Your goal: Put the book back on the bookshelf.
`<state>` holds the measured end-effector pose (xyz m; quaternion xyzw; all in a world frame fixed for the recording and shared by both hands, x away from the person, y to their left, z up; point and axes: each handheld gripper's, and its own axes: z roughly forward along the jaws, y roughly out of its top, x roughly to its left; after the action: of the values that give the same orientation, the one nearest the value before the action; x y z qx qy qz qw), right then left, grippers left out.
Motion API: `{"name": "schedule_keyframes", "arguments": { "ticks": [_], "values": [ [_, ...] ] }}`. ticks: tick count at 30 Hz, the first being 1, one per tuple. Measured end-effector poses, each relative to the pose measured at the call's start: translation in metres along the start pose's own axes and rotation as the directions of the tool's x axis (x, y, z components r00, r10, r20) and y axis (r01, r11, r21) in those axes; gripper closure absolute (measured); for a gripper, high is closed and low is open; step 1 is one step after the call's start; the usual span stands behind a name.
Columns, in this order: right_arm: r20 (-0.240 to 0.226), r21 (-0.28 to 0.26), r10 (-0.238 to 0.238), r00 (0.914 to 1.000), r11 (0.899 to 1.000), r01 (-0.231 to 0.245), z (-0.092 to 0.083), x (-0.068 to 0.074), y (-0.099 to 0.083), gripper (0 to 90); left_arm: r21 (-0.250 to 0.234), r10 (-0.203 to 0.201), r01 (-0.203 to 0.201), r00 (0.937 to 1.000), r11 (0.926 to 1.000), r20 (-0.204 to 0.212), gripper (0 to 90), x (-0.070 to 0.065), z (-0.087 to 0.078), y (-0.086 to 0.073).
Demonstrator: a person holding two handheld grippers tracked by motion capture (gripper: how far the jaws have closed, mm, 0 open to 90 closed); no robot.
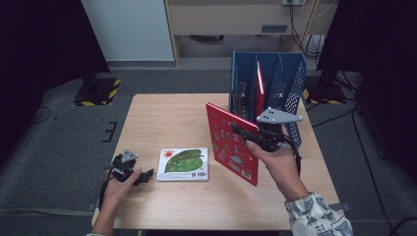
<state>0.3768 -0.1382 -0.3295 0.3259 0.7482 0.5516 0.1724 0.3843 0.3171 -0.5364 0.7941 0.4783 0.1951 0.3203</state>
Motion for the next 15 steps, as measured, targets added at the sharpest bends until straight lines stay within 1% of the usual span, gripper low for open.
{"name": "schedule_keyframes", "arguments": {
  "ticks": [5, 8, 15],
  "values": [
    [0.013, 0.003, 0.009, 0.9999, 1.0, -0.009, -0.01, -0.004, -0.003, 79.0, 0.0, 0.0, 0.0, 1.0, 1.0, 0.0, 0.0, 0.0, 0.0, 0.0],
    [0.017, -0.001, 0.018, 0.9997, 1.0, -0.018, -0.017, -0.006, -0.001, 79.0, 0.001, 0.0, 0.0, 1.0, 1.0, 0.0, 0.0, 0.0, 0.0, 0.0],
    [0.031, -0.026, 0.029, 0.9991, 0.999, -0.028, -0.03, -0.009, 0.015, 78.9, -0.001, -0.002, 0.002, 1.0, 1.0, 0.0, 0.0, -0.001, 0.0, 0.0]
  ]
}}
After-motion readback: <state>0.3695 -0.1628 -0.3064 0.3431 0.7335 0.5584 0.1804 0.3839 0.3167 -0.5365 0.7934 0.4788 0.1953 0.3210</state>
